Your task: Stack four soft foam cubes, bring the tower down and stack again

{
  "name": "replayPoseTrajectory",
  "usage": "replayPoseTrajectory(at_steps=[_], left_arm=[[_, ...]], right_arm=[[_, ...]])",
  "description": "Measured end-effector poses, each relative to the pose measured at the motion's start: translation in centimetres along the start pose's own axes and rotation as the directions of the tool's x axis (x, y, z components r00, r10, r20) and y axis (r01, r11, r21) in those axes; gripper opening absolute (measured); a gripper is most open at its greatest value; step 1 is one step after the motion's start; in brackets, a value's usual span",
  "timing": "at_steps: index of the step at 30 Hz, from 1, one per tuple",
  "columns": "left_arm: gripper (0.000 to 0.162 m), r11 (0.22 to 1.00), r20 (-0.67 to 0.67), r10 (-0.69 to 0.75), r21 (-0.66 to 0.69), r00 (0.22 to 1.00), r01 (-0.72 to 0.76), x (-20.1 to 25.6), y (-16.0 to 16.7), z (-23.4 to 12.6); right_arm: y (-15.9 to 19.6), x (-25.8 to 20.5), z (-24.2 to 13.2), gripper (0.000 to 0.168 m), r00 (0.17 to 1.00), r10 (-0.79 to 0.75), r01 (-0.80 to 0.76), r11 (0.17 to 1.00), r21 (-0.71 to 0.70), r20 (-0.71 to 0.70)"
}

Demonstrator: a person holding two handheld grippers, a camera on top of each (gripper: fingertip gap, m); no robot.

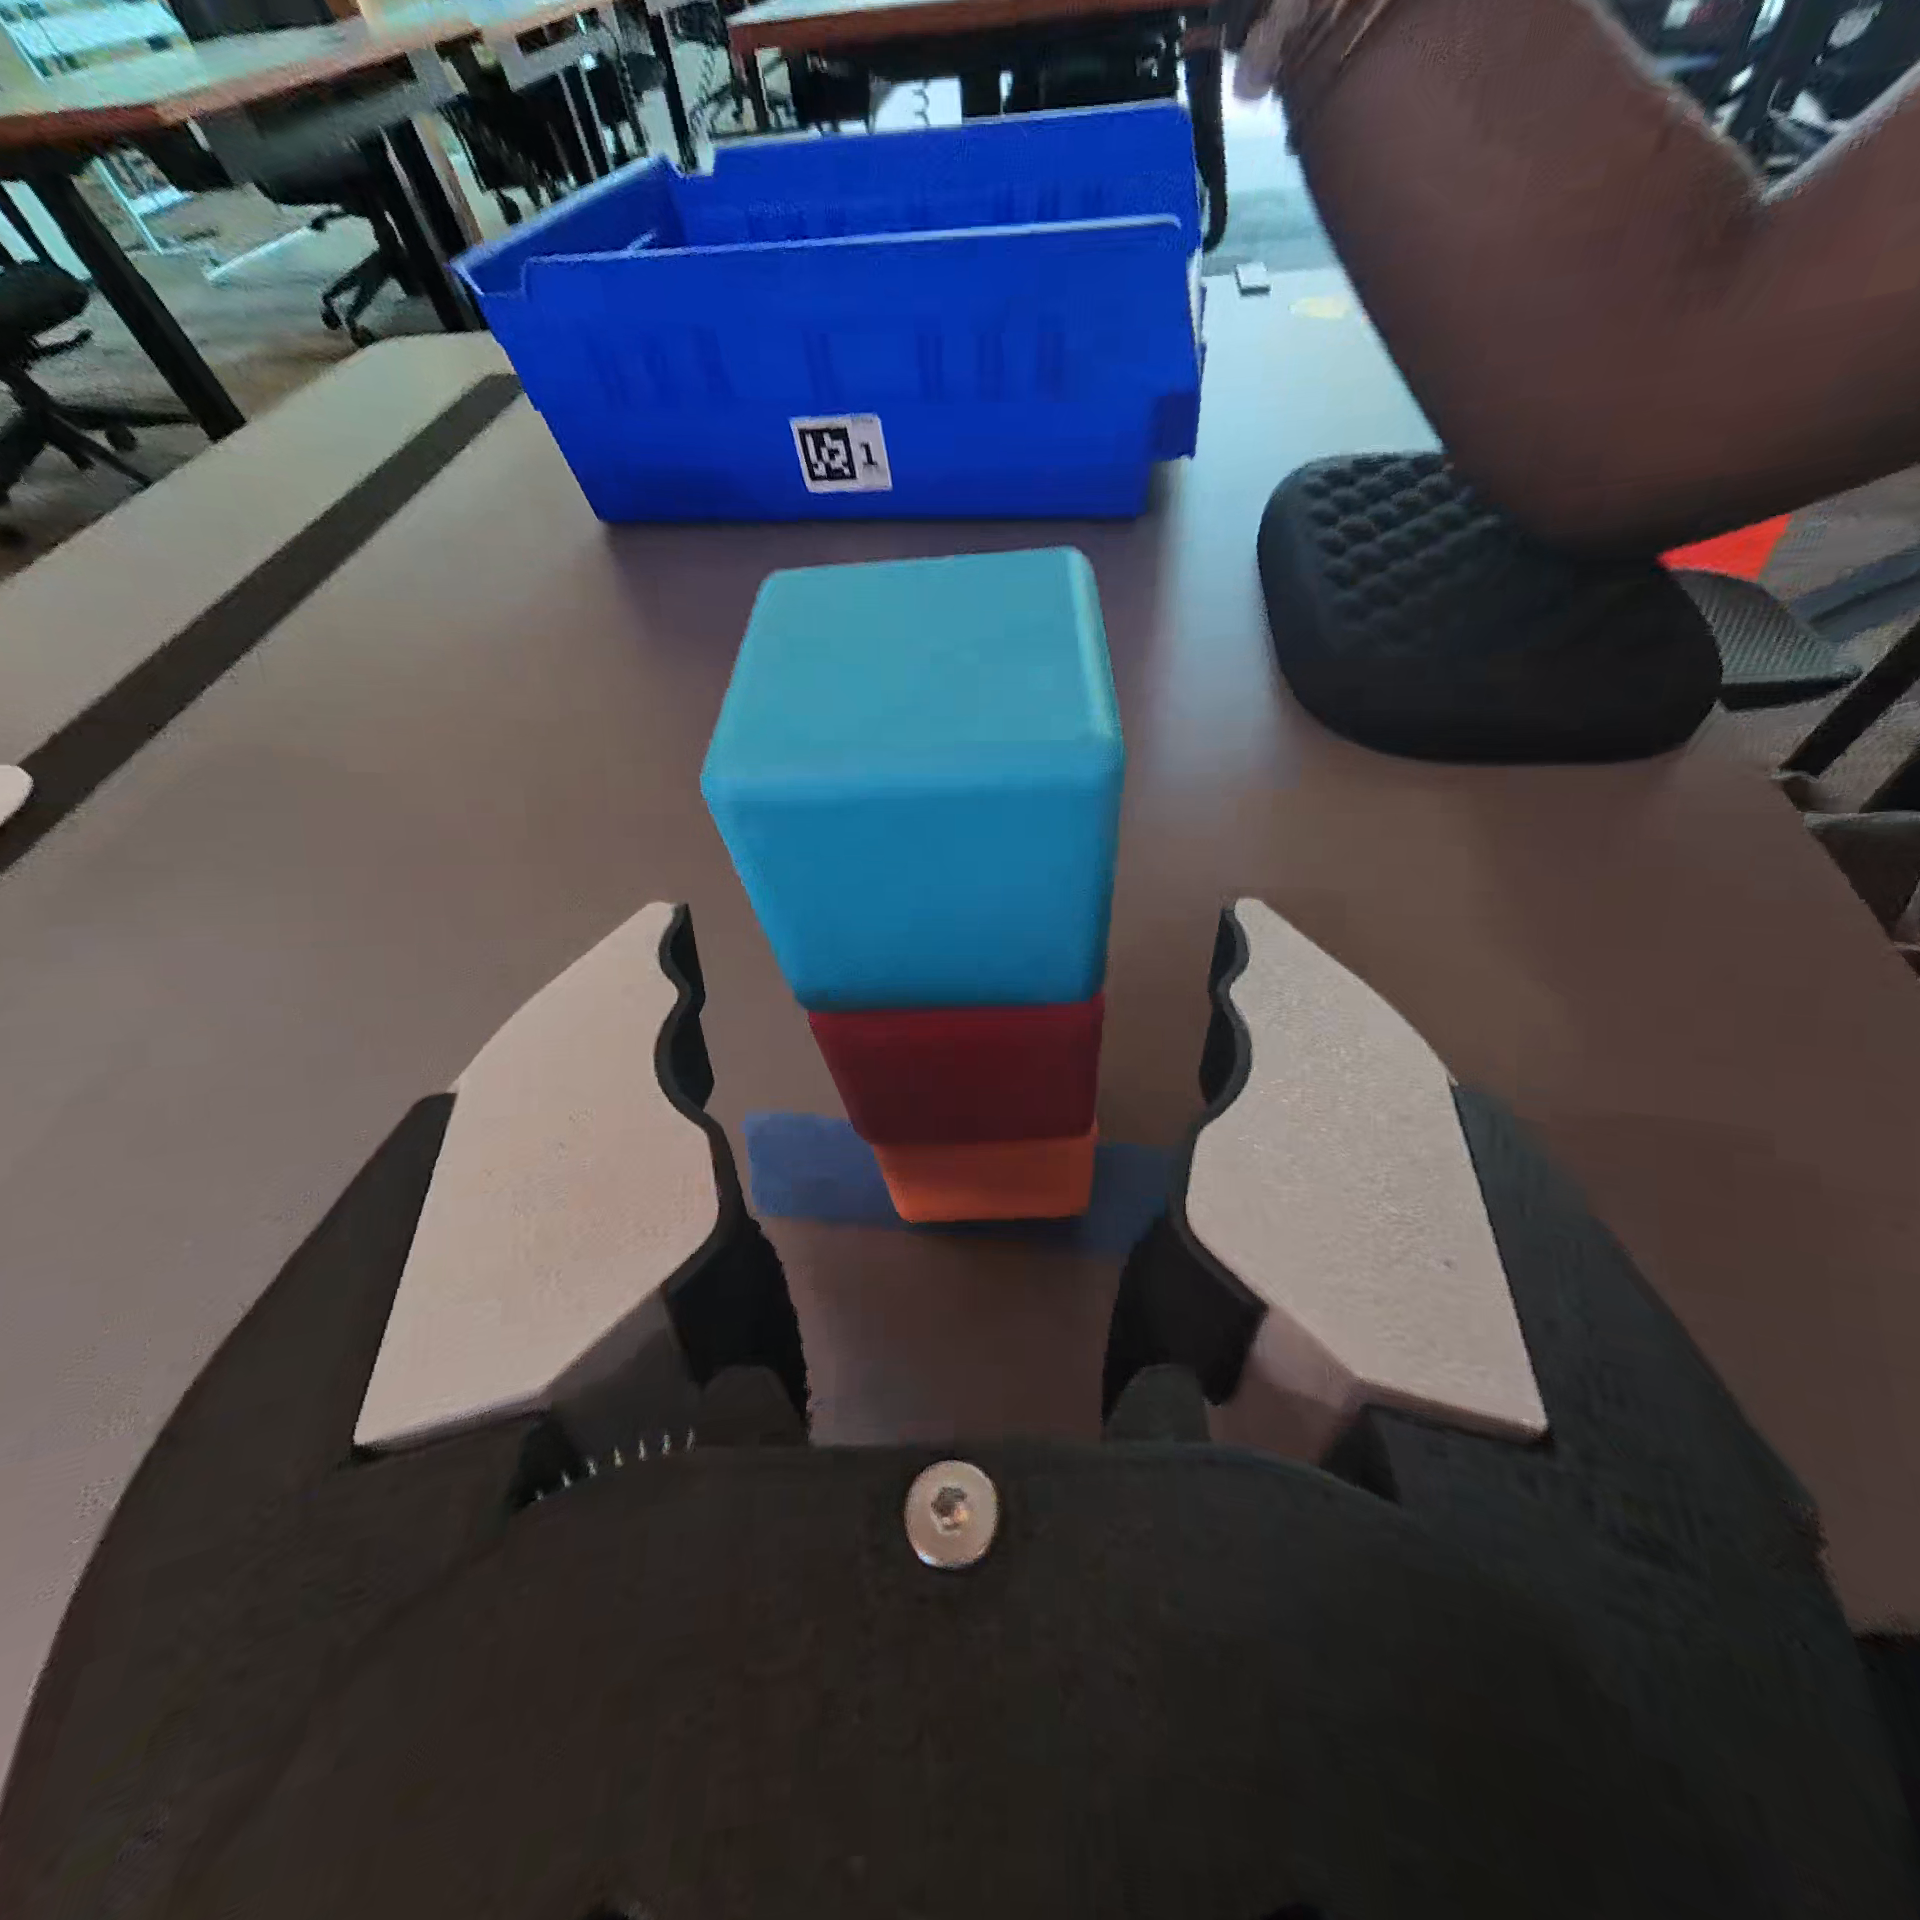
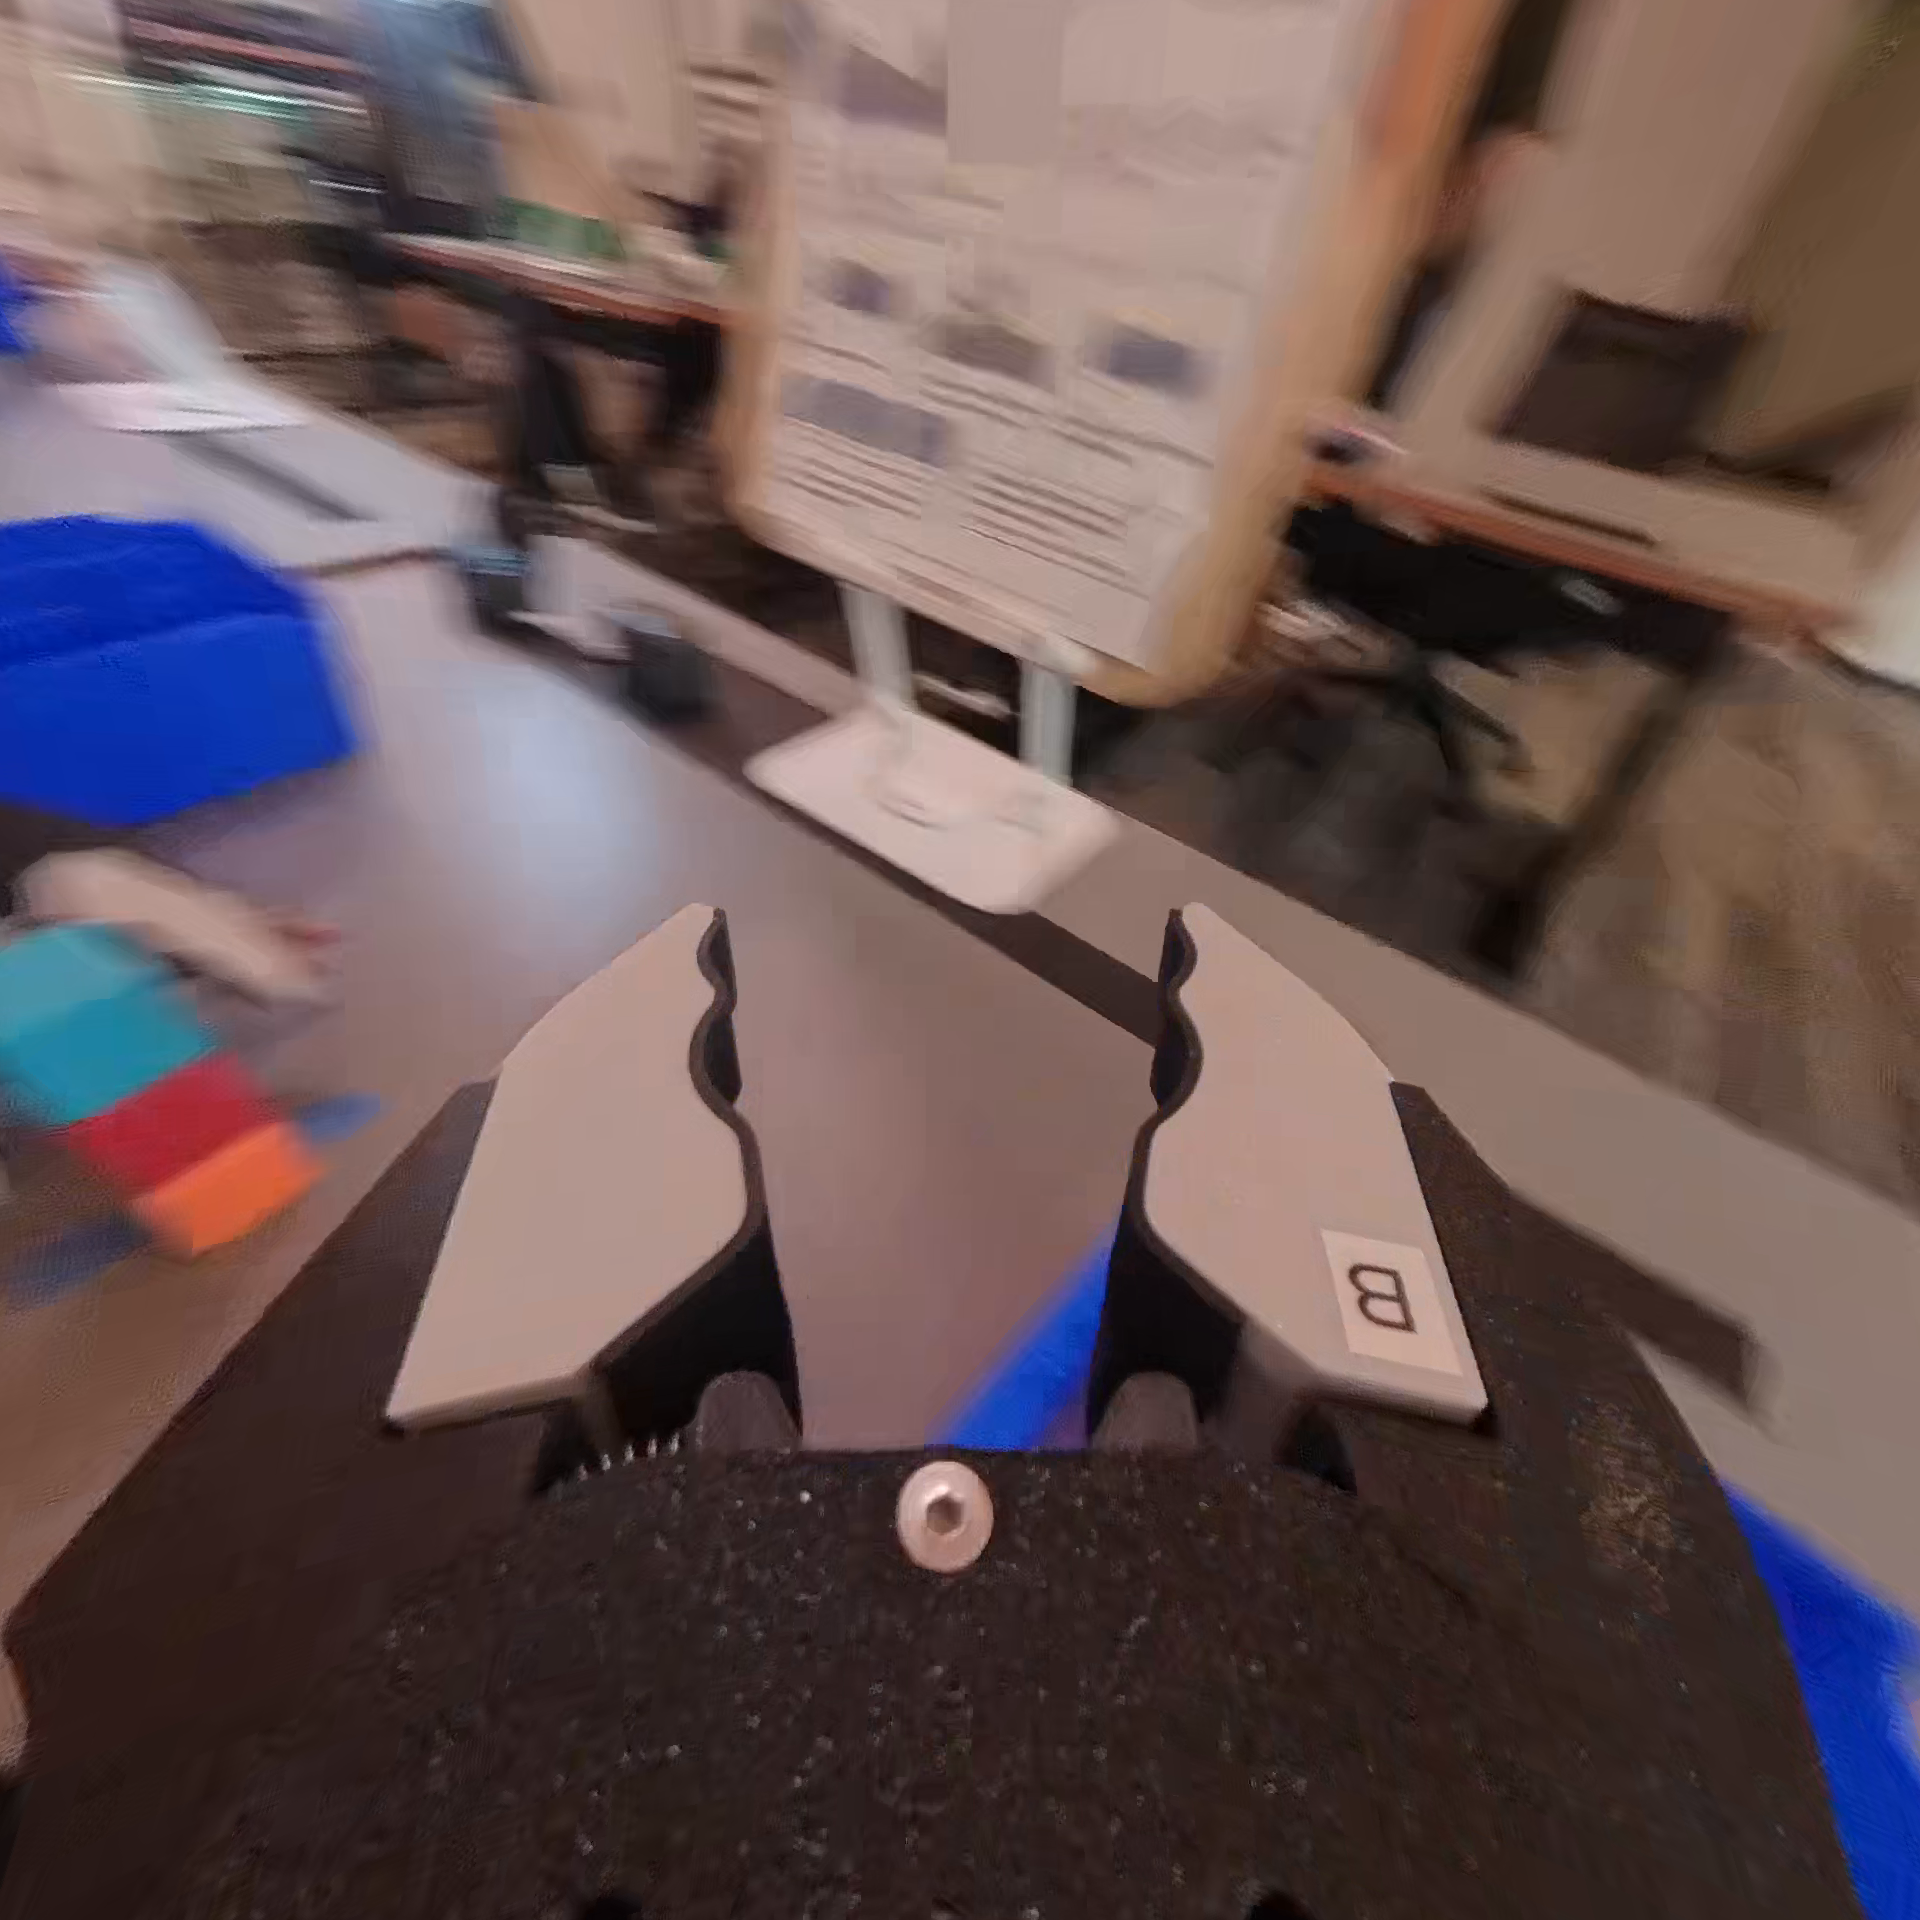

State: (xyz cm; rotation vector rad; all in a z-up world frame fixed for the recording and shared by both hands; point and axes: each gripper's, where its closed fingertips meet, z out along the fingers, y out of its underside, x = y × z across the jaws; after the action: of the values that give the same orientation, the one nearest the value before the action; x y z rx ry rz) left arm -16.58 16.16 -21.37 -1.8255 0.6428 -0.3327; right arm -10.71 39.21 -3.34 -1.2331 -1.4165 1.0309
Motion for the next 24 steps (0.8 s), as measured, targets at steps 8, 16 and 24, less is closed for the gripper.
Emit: replayPoseTrajectory(at_steps=[8,16,24], left_arm=[[0.061,1.000,0.018,0.014,-0.017,1.000,-0.014,-0.1,0.4,0.5],[0.056,0.999,0.045,0.025,-0.037,0.999,-0.023,-0.6,0.5,0.3],[0.055,0.984,0.031,0.081,-0.161,0.996,-0.075,-0.3,2.6,0.8]], right_arm=[[4.9,-23.1,7.0,0.083,0.622,-0.147,0.485,0.843,-0.231,0.769],[9.6,-26.3,10.8,0.049,0.558,-0.217,0.658,0.704,-0.268,0.801],[3.9,-22.4,8.9,0.049,0.674,-0.241,0.491,0.852,-0.180,0.698]])
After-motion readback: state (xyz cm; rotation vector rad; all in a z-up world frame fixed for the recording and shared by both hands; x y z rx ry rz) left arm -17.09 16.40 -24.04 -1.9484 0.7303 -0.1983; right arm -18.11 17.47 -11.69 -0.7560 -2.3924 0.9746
